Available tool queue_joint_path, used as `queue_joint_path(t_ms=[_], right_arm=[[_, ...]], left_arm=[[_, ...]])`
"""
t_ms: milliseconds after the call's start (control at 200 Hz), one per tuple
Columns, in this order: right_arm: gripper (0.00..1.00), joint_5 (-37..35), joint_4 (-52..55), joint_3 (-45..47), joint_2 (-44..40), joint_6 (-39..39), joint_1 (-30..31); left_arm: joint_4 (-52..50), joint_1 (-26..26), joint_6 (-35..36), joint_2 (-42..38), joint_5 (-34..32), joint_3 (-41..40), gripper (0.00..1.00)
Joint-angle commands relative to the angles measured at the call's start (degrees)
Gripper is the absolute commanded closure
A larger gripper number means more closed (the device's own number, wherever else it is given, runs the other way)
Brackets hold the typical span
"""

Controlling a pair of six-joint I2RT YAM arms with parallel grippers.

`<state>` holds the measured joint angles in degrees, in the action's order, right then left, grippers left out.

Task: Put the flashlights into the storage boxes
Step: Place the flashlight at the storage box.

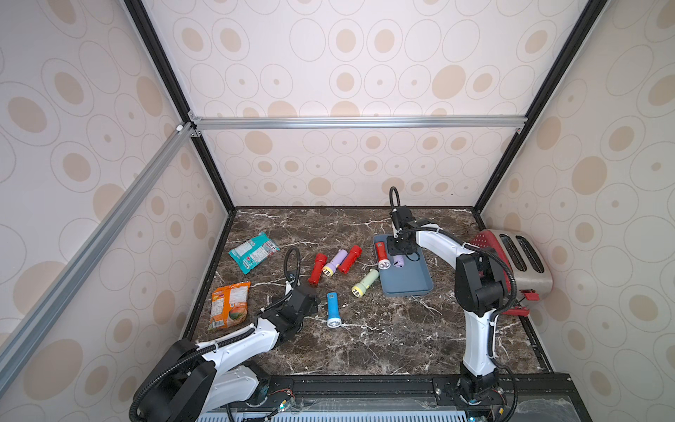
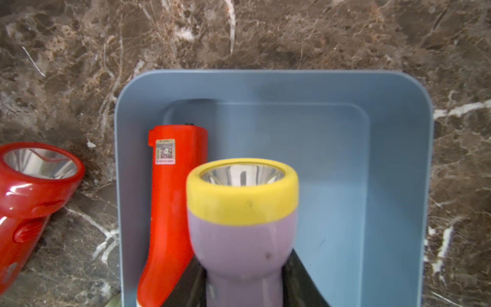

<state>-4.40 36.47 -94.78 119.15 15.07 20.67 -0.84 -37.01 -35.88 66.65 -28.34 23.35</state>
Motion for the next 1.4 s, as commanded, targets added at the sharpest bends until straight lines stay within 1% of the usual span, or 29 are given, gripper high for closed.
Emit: queue_joint_path(t_ms=[0,75,125,215,330,475,610,850,1006,1126,1206,1396], right_arm=[[0.67,2.54,-1.06,-0.43,0.64,-1.41,0.16],[0.66,2.34,-1.8,0.11,0.87,-1.95,0.25],[0.64,1.23,-1.39,-0.02,1.03,-2.56,0.16],[0.64,0.0,-0.57,-0.21,1.26,-2.3,-0.53],[0.68,0.9,-0.35,-0.39,1.45,-0.47,-1.51],[0.67,2.79,-1.49,0.13,0.9,-0.21,-1.62],[0.67,3.98,-0.61,-1.51,1.77,0.58,-2.09],[0.66,8.25,-0.26,-4.12,5.54,2.32,-2.43],[0.62,9.76,0.51,-6.07,7.6,2.78,-2.41],[0.49,9.94,-0.03,-5.37,7.09,2.71,-2.39],[0.45,10.31,0.05,-5.12,6.68,2.81,-2.39],[0.43,11.13,-0.75,-3.35,4.12,3.81,-2.44]], left_arm=[[1.76,-0.09,2.03,0.48,0.3,-0.15,0.01],[1.03,-0.11,1.89,0.54,-0.39,0.28,0.01],[0.65,-0.13,1.94,0.33,-0.74,0.28,0.01],[0.83,-0.15,2.1,-0.84,-0.68,-0.27,0.01],[1.83,-0.05,2.68,-1.62,0.32,-1.12,0.01],[0.66,-0.09,1.65,-1.35,-0.73,-0.72,0.01],[0.49,-0.12,1.07,-1.26,-1.46,-0.68,0.01],[-0.41,-0.14,2.3,2.9,1.0,1.13,0.01],[-0.94,-0.16,2.0,5.11,0.75,2.2,0.01],[-1.06,-0.15,2.13,6.06,0.77,2.64,0.01],[-1.17,-0.14,2.05,6.28,0.52,2.75,0.01],[-1.08,-0.13,1.77,5.42,0.13,2.4,0.01]])
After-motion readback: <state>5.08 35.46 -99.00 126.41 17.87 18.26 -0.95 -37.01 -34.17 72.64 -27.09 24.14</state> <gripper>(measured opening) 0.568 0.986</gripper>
